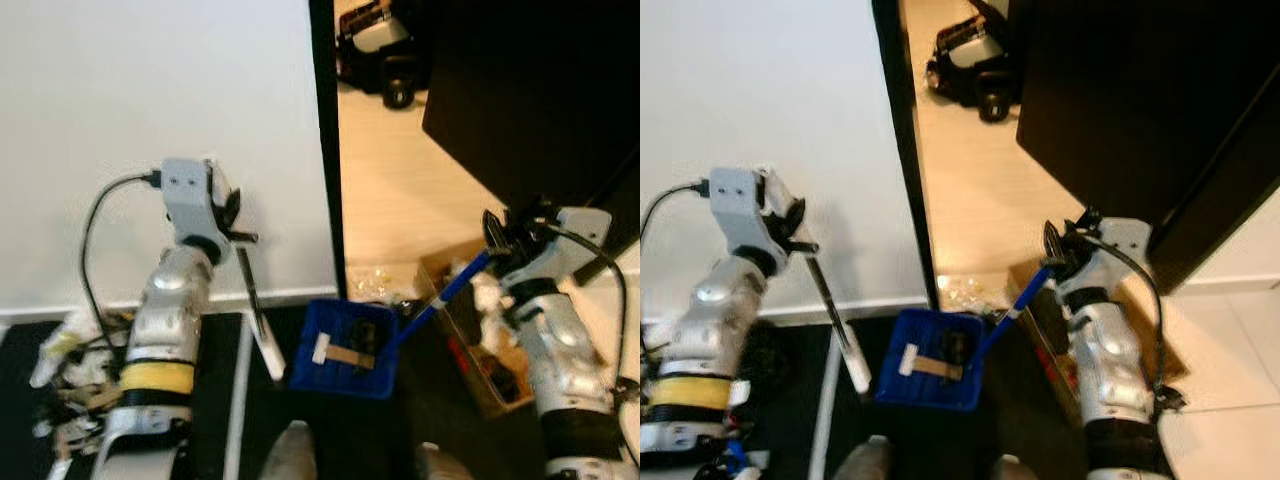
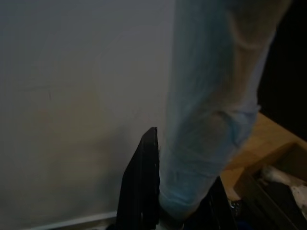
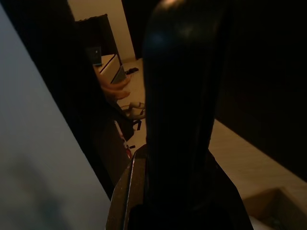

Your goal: Sweep floor

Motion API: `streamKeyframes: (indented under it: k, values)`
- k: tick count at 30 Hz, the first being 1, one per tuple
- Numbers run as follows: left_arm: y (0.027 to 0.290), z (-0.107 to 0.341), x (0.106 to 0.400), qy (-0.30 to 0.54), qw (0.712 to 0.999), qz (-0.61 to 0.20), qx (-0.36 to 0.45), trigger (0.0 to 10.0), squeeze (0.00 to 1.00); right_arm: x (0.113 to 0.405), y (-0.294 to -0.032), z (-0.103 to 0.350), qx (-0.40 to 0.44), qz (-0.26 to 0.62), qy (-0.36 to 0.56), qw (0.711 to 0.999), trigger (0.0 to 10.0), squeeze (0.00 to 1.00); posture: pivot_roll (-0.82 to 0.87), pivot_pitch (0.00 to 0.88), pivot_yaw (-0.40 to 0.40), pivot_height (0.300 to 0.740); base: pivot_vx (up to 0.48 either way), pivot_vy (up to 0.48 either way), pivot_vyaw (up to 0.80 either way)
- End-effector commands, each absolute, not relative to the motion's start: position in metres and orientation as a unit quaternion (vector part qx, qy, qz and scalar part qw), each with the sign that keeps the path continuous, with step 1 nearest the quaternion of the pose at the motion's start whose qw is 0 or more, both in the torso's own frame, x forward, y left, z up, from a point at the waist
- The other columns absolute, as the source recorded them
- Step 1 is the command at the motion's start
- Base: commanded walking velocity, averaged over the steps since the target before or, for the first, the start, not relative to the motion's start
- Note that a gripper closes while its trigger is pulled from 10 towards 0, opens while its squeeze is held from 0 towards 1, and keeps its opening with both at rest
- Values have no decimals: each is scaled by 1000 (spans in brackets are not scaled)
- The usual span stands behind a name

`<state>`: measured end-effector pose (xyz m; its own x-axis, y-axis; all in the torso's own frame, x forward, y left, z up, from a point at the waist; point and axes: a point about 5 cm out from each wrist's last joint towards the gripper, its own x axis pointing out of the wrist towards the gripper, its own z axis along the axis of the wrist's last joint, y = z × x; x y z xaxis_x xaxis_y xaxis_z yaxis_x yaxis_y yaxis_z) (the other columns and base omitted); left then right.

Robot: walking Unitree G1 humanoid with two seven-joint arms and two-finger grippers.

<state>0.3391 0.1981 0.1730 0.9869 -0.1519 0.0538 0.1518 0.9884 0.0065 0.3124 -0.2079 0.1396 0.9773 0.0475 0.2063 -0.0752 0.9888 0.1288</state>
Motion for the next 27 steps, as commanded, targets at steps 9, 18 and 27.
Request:
streamKeyframes:
  k: [9,18,27]
  values:
    - [202,178,338,-43,997,-70,3,10000,0,311,-210,146,72,27,-119,990,10000,0,130,146,70,740,0,0,0]
    - [203,179,338,-47,997,-68,1,10000,0,311,-210,146,72,28,-119,990,10000,0,130,148,68,740,0,0,0]
    - [205,177,338,-39,997,-62,-8,10000,0,311,-211,149,73,26,-123,989,10000,0,129,150,67,740,0,0,0]
